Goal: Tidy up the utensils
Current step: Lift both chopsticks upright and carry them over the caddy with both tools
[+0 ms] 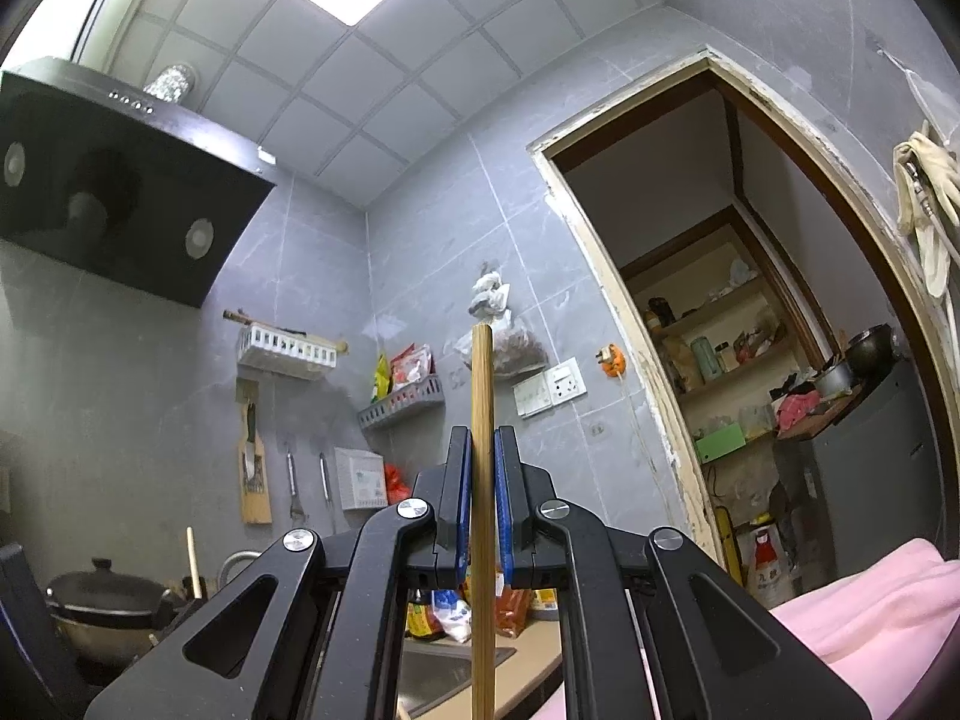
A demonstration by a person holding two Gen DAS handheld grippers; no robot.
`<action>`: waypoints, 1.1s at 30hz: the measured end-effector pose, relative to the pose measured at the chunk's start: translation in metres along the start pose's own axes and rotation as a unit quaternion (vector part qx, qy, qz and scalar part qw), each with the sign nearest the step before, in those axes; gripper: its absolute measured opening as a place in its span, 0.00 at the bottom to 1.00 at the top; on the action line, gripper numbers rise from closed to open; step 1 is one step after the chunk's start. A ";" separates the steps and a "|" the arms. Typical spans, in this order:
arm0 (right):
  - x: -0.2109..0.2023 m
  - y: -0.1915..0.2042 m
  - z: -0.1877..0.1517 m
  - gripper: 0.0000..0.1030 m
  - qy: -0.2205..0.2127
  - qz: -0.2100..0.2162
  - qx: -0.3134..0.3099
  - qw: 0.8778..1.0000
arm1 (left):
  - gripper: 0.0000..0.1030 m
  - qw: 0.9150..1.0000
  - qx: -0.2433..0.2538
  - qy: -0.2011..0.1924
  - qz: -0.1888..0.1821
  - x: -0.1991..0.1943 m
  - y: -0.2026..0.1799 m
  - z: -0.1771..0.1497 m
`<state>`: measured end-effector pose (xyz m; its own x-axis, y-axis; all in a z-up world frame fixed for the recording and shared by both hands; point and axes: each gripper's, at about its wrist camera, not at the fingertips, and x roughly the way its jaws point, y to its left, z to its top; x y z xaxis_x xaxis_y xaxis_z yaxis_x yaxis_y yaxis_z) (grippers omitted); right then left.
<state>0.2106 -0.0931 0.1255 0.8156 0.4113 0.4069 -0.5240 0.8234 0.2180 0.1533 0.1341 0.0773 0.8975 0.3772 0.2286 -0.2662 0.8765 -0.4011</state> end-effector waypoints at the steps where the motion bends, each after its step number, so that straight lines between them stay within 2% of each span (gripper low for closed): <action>1: 0.000 0.000 -0.001 0.05 0.003 0.000 -0.001 1.000 | 0.03 1.000 0.000 0.002 0.000 0.000 0.001 0.000; 11: -0.002 0.008 -0.015 0.05 0.029 0.010 -0.023 0.999 | 0.03 0.999 0.005 0.036 0.001 -0.002 0.008 -0.002; 16: -0.003 0.008 -0.016 0.05 0.034 0.011 -0.022 0.999 | 0.03 0.999 -0.015 0.037 0.010 -0.001 0.013 0.001; 21: -0.003 0.008 -0.017 0.05 0.036 0.012 -0.018 0.999 | 0.03 0.999 -0.041 0.013 0.014 0.001 0.013 0.016; 28: -0.002 0.011 -0.020 0.05 0.042 0.015 -0.021 0.999 | 0.03 1.000 -0.018 0.010 0.014 0.009 0.003 0.009; 33: 0.000 0.012 -0.022 0.05 0.046 0.016 -0.021 0.999 | 0.03 0.999 0.016 -0.029 0.015 0.005 -0.009 0.004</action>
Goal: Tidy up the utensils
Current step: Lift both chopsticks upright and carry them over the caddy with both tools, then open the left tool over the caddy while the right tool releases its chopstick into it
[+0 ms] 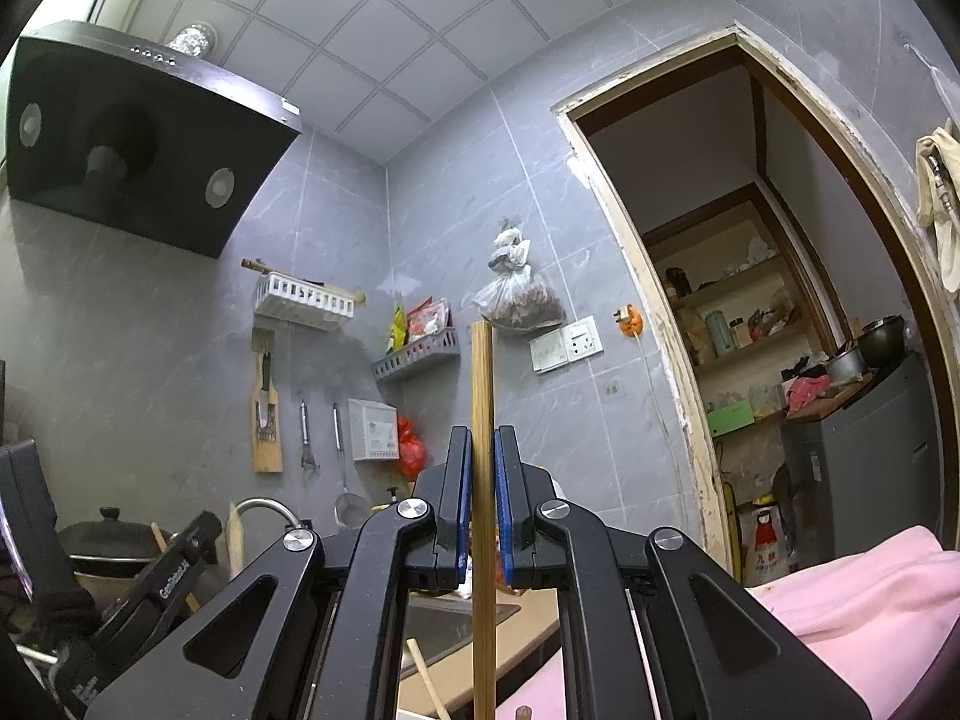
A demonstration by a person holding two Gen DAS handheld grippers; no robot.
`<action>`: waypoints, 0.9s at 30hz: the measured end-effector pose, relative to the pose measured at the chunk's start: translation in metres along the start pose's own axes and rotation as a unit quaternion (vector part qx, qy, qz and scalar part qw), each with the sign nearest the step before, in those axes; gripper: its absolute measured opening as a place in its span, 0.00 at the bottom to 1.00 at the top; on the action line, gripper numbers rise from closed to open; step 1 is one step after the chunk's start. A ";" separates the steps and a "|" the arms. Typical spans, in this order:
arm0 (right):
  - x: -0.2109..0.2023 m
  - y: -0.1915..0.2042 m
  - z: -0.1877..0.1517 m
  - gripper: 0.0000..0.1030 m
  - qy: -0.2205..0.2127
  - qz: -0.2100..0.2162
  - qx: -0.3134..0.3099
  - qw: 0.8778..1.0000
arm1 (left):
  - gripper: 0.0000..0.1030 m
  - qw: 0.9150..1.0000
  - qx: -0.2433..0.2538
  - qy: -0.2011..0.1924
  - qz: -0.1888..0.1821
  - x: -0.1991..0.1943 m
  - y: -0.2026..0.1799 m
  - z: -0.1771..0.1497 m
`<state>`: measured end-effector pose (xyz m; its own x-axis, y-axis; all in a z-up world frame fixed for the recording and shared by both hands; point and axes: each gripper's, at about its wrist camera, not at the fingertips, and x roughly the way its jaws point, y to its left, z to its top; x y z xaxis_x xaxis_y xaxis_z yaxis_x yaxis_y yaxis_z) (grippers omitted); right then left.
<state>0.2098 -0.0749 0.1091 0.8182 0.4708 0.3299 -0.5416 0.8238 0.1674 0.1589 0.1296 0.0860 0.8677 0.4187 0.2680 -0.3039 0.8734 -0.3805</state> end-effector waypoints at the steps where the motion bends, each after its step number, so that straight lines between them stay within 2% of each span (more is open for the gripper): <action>1: 0.000 0.000 0.000 0.05 0.000 0.000 0.000 1.000 | 0.03 1.000 0.007 -0.002 0.001 0.000 -0.001 -0.003; 4: 0.000 0.000 -0.001 0.05 0.000 0.000 0.000 1.000 | 0.03 1.000 0.019 0.004 0.006 0.002 0.000 -0.013; 8: -0.001 0.000 -0.001 0.05 0.002 0.000 0.002 1.000 | 0.03 1.000 0.008 0.021 0.010 0.009 0.005 -0.014; 23: 0.000 0.002 -0.006 0.06 0.006 0.007 -0.002 1.000 | 0.03 0.999 -0.012 0.046 -0.005 0.003 0.013 -0.005; 26: 0.001 0.001 -0.005 0.10 0.009 0.009 0.001 1.000 | 0.03 0.998 -0.013 0.064 -0.016 0.002 0.015 0.005; 27: 0.000 0.000 -0.005 0.13 0.010 0.009 0.003 1.000 | 0.03 0.997 -0.013 0.069 -0.020 0.001 0.015 0.008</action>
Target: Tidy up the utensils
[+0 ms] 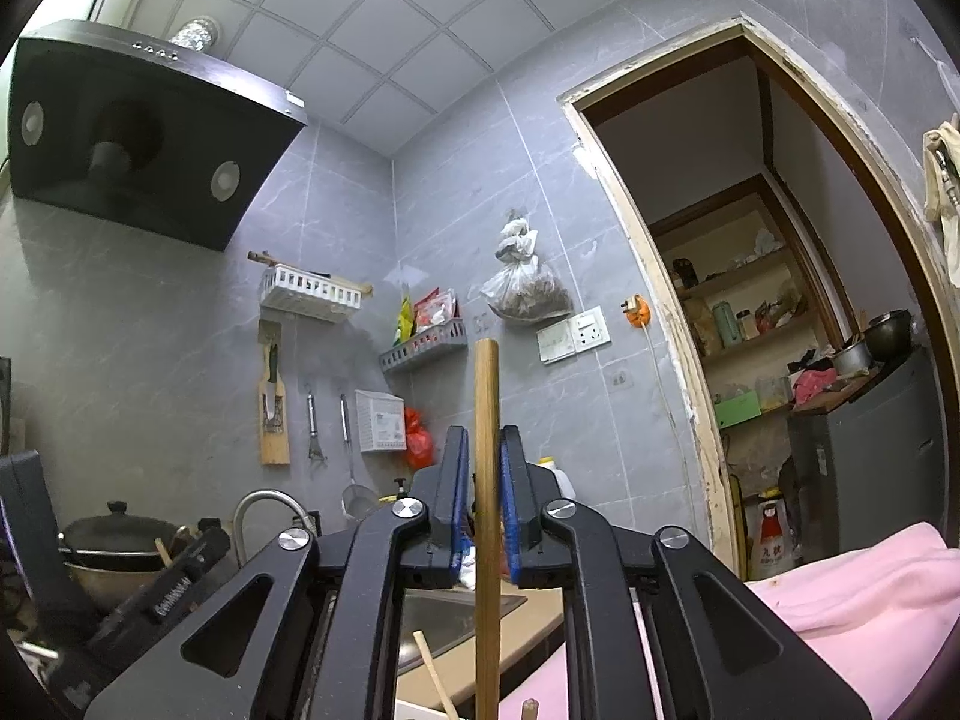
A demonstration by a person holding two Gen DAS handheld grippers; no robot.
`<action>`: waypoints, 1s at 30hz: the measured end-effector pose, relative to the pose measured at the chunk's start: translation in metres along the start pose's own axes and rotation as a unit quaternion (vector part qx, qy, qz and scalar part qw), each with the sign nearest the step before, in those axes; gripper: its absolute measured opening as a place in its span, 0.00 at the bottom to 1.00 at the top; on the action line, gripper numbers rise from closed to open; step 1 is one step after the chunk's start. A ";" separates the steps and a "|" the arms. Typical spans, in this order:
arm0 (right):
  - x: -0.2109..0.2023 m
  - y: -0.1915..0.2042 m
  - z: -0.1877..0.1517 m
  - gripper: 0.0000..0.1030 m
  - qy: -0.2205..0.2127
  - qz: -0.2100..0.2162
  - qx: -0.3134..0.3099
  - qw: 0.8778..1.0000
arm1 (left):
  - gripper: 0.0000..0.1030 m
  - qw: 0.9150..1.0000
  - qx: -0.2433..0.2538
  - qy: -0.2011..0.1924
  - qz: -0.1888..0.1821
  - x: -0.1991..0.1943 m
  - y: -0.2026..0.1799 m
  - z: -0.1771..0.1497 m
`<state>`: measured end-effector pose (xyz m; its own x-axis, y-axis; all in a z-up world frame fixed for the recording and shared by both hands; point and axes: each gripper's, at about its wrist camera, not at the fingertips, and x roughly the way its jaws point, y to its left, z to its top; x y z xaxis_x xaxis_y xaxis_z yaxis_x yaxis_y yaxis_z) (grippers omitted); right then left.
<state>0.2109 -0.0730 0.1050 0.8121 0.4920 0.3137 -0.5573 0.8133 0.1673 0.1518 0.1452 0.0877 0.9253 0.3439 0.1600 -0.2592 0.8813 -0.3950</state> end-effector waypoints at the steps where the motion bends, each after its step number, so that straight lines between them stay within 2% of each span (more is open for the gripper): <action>1: 0.000 -0.001 0.001 0.19 0.001 0.001 0.001 1.000 | 0.03 1.000 0.001 0.007 -0.004 -0.002 0.000 0.004; 6: -0.006 -0.001 0.008 0.26 0.002 0.007 0.005 1.000 | 0.07 0.998 0.029 0.046 -0.022 -0.010 0.000 0.013; 9: -0.011 0.000 0.013 0.45 0.008 0.011 0.000 1.000 | 0.21 0.995 0.045 0.080 -0.030 -0.014 0.001 0.014; 10: -0.014 0.000 0.015 0.47 0.010 0.011 -0.005 1.000 | 0.29 0.995 0.044 0.088 -0.035 -0.015 0.002 0.013; 12: -0.021 0.001 0.018 0.48 0.017 0.005 -0.015 1.000 | 0.33 0.993 0.040 0.103 -0.041 -0.020 0.004 0.012; 14: -0.029 0.000 0.020 0.53 0.025 -0.002 -0.024 0.999 | 0.37 0.991 0.048 0.117 -0.047 -0.026 0.002 0.011; 15: -0.034 0.000 0.020 0.60 0.030 -0.005 -0.028 0.999 | 0.39 0.990 0.054 0.123 -0.051 -0.029 -0.001 0.011; 16: -0.038 0.000 0.021 0.65 0.034 -0.007 -0.032 0.999 | 0.45 0.989 0.060 0.127 -0.055 -0.033 -0.003 0.010; 17: -0.043 0.000 0.021 0.65 0.037 -0.008 -0.037 0.999 | 0.52 0.988 0.063 0.129 -0.059 -0.037 -0.005 0.010; 24: -0.074 0.005 0.032 0.74 0.047 -0.012 -0.054 0.997 | 0.58 0.982 0.074 0.148 -0.087 -0.061 -0.018 0.008; 30: -0.109 0.010 0.040 0.87 0.058 -0.031 -0.068 0.996 | 0.71 0.974 0.084 0.174 -0.120 -0.084 -0.024 0.004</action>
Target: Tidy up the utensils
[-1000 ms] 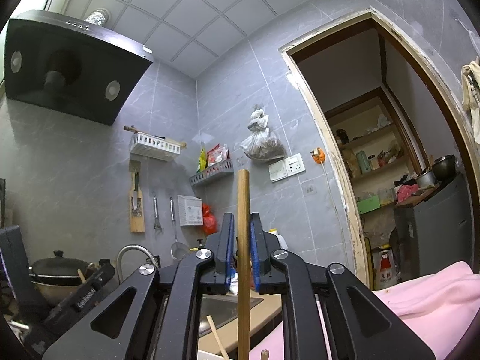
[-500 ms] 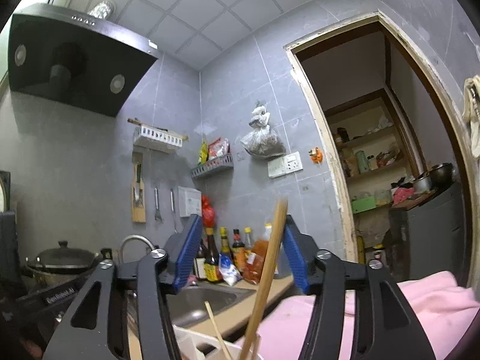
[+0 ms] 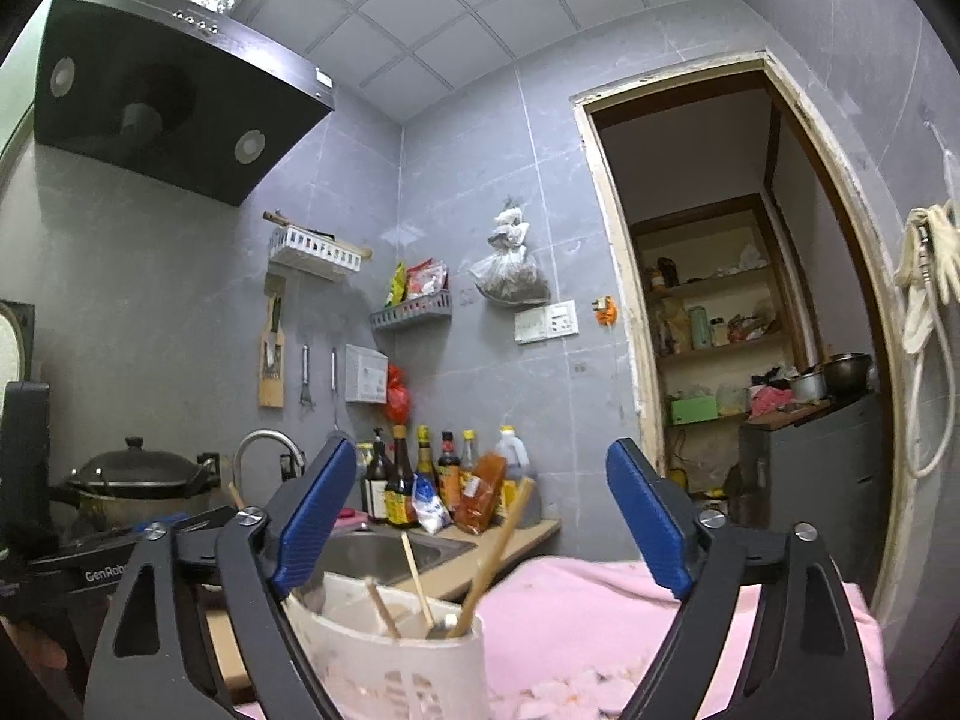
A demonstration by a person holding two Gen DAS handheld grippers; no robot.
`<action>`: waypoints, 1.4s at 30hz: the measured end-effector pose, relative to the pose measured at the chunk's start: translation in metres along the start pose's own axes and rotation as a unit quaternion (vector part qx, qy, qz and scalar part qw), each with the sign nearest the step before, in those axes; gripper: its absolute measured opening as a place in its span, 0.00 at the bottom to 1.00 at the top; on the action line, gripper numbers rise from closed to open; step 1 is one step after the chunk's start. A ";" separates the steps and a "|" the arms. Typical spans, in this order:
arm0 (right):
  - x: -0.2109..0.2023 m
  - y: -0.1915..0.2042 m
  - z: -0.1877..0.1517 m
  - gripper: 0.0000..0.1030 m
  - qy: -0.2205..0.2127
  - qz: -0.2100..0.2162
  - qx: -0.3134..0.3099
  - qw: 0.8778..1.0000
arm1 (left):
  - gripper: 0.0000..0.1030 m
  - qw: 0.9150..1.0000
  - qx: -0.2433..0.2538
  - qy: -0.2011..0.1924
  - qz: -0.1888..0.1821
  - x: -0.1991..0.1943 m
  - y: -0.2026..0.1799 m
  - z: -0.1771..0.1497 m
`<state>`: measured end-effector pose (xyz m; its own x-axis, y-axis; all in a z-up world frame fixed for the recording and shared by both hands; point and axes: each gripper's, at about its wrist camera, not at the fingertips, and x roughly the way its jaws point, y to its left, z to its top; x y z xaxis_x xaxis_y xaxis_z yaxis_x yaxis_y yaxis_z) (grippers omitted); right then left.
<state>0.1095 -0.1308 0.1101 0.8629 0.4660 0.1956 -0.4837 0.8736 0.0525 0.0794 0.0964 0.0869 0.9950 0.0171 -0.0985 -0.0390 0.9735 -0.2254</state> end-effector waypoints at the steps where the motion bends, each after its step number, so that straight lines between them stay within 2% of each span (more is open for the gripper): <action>1: -0.007 0.000 0.000 0.90 0.004 -0.006 -0.001 1.000 | 0.73 1.000 0.006 0.006 -0.007 -0.003 -0.003 -0.003; 7: -0.045 -0.002 -0.009 0.99 0.044 -0.047 0.007 0.998 | 0.82 0.998 0.022 0.046 -0.046 -0.019 -0.015 -0.022; 18: -0.101 -0.004 -0.033 1.00 0.121 -0.111 0.021 0.986 | 0.84 0.991 0.035 0.111 -0.072 -0.041 -0.027 -0.068; 24: -0.123 0.006 -0.042 1.00 0.145 -0.138 0.008 0.980 | 0.84 0.989 0.047 0.120 -0.066 -0.055 -0.026 -0.081; 32: -0.143 0.016 -0.050 1.00 0.156 -0.166 -0.009 0.974 | 0.84 0.989 0.053 0.119 -0.063 -0.070 -0.022 -0.090; 42: -0.146 0.016 -0.051 1.00 0.160 -0.171 -0.013 0.972 | 0.84 0.989 0.054 0.120 -0.062 -0.073 -0.021 -0.093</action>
<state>-0.0172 -0.1777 0.0320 0.9762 0.1632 -0.1431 -0.1596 0.9865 0.0360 -0.0007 0.0540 0.0090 0.9408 -0.1455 -0.3061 0.1045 0.9837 -0.1464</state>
